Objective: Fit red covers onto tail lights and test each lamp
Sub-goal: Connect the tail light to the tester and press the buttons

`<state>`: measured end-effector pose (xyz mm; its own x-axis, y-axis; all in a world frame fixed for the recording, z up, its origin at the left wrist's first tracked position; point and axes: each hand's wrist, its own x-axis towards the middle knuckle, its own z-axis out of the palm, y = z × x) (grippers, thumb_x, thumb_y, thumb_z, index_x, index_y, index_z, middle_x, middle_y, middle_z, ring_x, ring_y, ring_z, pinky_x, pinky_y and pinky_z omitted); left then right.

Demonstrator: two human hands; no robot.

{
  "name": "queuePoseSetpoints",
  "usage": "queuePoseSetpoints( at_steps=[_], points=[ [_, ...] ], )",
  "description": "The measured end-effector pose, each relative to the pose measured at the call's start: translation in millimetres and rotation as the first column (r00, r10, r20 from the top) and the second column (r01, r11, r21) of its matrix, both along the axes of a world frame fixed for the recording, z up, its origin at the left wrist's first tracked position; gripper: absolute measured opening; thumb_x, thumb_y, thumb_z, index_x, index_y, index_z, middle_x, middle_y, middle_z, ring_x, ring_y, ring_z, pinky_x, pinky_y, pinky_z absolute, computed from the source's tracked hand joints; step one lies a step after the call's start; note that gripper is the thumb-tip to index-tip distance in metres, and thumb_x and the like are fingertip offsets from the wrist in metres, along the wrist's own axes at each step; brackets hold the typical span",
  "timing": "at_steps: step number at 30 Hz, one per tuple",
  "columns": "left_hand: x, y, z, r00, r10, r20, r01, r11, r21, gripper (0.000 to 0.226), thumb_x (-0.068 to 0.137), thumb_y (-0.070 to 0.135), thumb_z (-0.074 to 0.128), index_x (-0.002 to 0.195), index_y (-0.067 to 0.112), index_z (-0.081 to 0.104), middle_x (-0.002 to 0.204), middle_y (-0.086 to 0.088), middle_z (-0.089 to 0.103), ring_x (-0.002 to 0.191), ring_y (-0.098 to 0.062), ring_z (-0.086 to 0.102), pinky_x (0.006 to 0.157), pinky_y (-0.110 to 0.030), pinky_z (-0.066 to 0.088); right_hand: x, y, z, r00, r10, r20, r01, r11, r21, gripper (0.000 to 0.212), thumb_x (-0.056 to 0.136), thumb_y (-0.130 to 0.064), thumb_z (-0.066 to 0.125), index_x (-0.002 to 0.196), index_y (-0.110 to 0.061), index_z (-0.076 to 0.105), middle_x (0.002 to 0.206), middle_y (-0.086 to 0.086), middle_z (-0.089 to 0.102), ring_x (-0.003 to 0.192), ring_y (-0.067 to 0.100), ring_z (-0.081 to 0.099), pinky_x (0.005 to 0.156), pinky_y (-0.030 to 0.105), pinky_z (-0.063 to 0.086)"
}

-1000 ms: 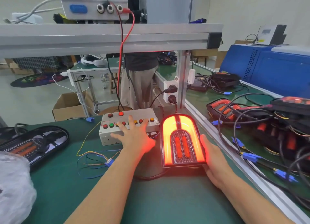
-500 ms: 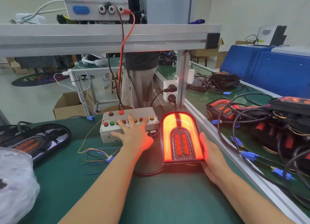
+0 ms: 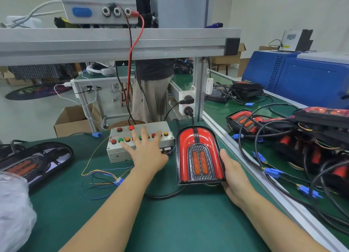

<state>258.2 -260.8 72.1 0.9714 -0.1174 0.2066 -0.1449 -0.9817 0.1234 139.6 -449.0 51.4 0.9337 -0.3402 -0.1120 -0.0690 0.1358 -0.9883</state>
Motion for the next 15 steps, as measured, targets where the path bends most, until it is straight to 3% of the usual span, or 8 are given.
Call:
queuePoseSetpoints(
  at_steps=[5, 10, 15],
  points=[
    [1.5, 1.2, 5.8, 0.999, -0.039, 0.001, 0.039, 0.995, 0.097, 0.076, 0.080, 0.043, 0.059, 0.146, 0.039, 0.021, 0.160, -0.006, 0.004, 0.145, -0.036, -0.011, 0.106, -0.069, -0.008, 0.0, 0.1, -0.6, 1.000, 0.004, -0.001, -0.004, 1.000, 0.005, 0.047, 0.102, -0.044, 0.035, 0.104, -0.013, 0.070, 0.094, 0.006, 0.077, 0.086, 0.018, 0.074, 0.066, 0.023, 0.055],
    [4.6, 1.0, 5.6, 0.998, -0.053, 0.027, 0.049, 0.989, 0.141, 0.071, 0.080, 0.034, 0.057, 0.144, 0.041, 0.028, 0.159, -0.008, 0.006, 0.145, -0.037, -0.010, 0.105, -0.069, -0.012, 0.5, 0.7, -0.4, 1.000, -0.025, 0.011, 0.025, 0.999, 0.025, 0.046, 0.103, -0.043, 0.035, 0.107, -0.012, 0.069, 0.093, 0.009, 0.076, 0.082, 0.022, 0.074, 0.074, 0.035, 0.053],
    [7.9, -0.2, 4.6, 0.997, -0.056, 0.051, 0.048, 0.987, 0.150, 0.070, 0.079, 0.032, 0.057, 0.144, 0.040, 0.031, 0.159, -0.009, 0.009, 0.145, -0.037, -0.008, 0.105, -0.068, -0.014, 0.1, 1.0, 1.2, 1.000, -0.025, 0.003, 0.025, 0.999, 0.031, 0.045, 0.102, -0.042, 0.035, 0.106, -0.013, 0.069, 0.093, 0.009, 0.076, 0.083, 0.021, 0.074, 0.075, 0.035, 0.052]
  ],
)
